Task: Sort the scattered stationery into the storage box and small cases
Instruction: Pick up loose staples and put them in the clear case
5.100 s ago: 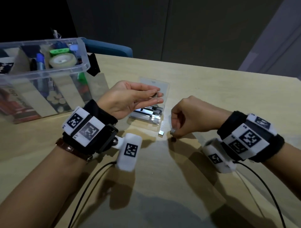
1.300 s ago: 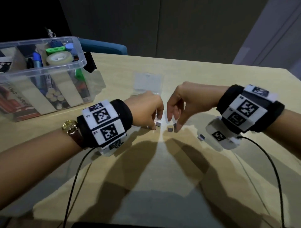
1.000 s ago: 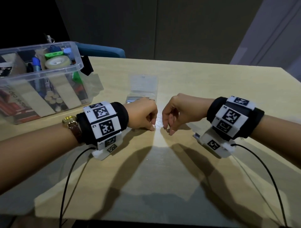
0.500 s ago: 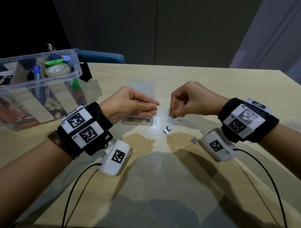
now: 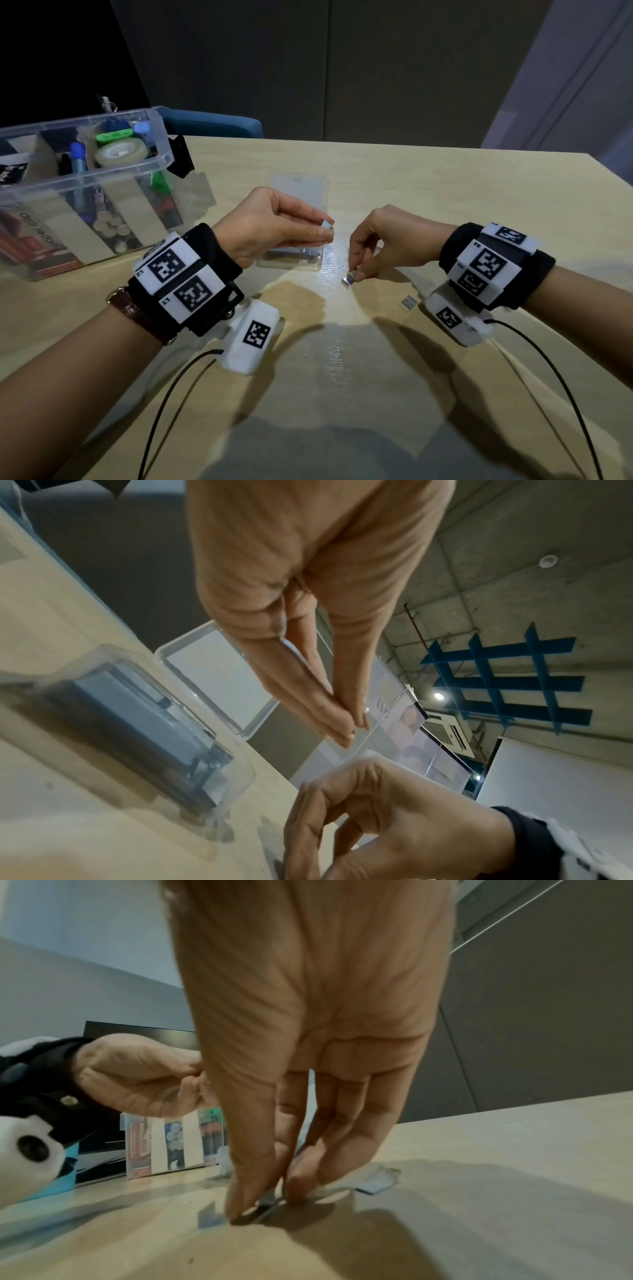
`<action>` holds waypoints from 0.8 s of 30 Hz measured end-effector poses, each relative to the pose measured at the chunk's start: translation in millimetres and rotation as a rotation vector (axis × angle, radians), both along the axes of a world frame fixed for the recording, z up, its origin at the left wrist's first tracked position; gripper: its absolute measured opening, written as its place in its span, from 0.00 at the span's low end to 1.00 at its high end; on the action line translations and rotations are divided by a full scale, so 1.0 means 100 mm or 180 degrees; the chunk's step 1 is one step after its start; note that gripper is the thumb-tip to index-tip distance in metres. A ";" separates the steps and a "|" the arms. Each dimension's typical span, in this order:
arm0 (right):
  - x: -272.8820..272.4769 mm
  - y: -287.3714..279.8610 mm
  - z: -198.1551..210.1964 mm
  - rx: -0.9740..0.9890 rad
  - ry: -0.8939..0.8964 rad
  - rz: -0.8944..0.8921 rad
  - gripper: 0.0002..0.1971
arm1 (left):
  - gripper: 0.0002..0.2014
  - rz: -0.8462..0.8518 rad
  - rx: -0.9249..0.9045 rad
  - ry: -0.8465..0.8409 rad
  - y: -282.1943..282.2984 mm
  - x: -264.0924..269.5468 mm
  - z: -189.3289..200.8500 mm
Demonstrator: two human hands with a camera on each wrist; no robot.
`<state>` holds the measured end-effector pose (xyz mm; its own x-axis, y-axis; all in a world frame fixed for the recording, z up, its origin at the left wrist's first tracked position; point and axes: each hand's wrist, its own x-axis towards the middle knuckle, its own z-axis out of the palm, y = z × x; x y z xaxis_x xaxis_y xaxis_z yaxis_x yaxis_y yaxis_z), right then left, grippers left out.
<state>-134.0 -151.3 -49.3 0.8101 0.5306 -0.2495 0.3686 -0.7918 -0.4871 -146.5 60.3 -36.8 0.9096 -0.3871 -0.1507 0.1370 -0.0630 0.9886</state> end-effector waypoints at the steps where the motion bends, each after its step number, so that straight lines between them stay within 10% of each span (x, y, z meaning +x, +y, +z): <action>1: 0.00 0.00 0.00 0.0032 -0.0016 -0.0040 0.07 | 0.18 0.0034 -0.0030 -0.0042 0.00 0.00 0.00; 15: -0.24 -0.01 0.48 0.2048 -0.1017 -0.0856 0.09 | 0.18 0.0481 -0.0774 -0.0065 0.03 -0.02 -0.05; 24: -0.34 0.10 0.45 0.1864 -0.1515 -0.0640 0.29 | 0.26 0.0220 -0.0800 0.0016 0.02 -0.05 0.10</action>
<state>-168.4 -141.4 -4.3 0.8542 0.3001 0.4245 0.5194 -0.5283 -0.6717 -151.4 62.3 -26.9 0.9347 -0.3501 -0.0623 0.1375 0.1942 0.9713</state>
